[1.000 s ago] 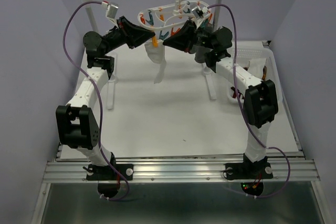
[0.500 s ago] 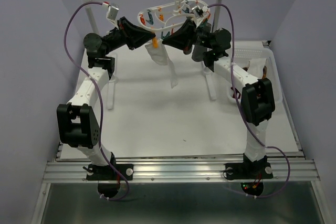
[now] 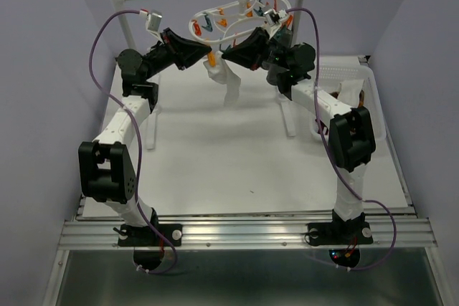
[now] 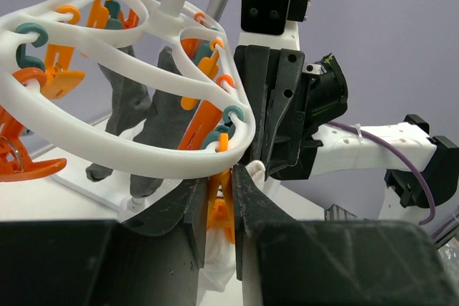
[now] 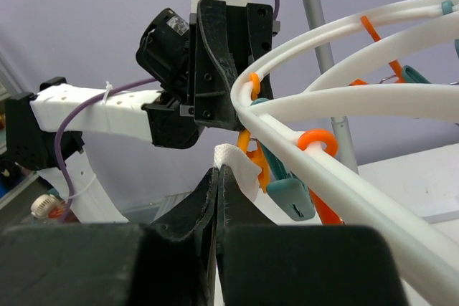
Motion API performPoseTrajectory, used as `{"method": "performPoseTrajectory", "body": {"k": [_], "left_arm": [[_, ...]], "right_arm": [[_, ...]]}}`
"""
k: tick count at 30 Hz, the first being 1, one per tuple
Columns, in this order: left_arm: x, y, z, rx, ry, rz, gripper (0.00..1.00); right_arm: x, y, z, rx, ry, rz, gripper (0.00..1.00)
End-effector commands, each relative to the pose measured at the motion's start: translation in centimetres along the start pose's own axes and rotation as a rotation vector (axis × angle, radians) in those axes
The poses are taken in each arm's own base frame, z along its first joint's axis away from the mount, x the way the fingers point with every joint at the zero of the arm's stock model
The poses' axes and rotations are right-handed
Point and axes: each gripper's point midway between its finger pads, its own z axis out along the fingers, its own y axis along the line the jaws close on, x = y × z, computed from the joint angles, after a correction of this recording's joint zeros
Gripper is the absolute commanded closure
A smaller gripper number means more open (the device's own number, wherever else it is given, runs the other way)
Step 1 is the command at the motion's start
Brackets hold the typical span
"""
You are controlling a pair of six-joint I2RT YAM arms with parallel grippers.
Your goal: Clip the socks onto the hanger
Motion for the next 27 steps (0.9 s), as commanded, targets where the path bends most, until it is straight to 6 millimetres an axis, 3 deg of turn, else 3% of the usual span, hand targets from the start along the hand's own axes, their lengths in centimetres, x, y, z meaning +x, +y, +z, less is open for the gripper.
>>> {"method": "performPoseTrajectory", "body": {"k": [1, 18, 27], "left_arm": [[-2.0, -3.2, -0.1, 0.043, -0.044, 0.104, 0.98], [-1.9, -5.4, -0.3, 0.175, -0.051, 0.04, 0.95], [-1.8, -3.9, 0.2, 0.075, -0.054, 0.069, 0.96]], "right_arm": [[-2.6, 2.6, 0.7, -0.05, -0.078, -0.084, 0.99], [-1.5, 1.5, 0.9, -0.022, -0.053, -0.08, 0.99], [-2.2, 1.9, 1.1, -0.029, -0.073, -0.077, 0.99]]}}
